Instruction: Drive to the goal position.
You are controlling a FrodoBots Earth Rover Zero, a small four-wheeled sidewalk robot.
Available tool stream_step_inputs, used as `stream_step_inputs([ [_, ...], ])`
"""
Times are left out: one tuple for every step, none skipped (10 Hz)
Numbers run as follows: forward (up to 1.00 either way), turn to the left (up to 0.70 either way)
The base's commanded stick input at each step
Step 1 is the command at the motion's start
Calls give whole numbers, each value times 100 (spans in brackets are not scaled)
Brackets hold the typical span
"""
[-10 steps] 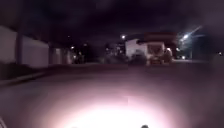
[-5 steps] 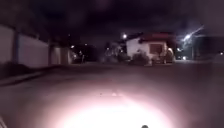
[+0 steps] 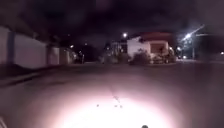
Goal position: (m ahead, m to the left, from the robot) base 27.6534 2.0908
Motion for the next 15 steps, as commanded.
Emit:
stream_step_inputs([
  [70, 0],
  [70, 0],
  [70, 0],
  [70, 0],
  [70, 0],
  [70, 0],
  [70, 0],
  [70, 0],
  [70, 0],
  [70, 0],
  [70, 0],
  [70, 0],
  [70, 0],
  [70, 0],
  [70, 0],
])
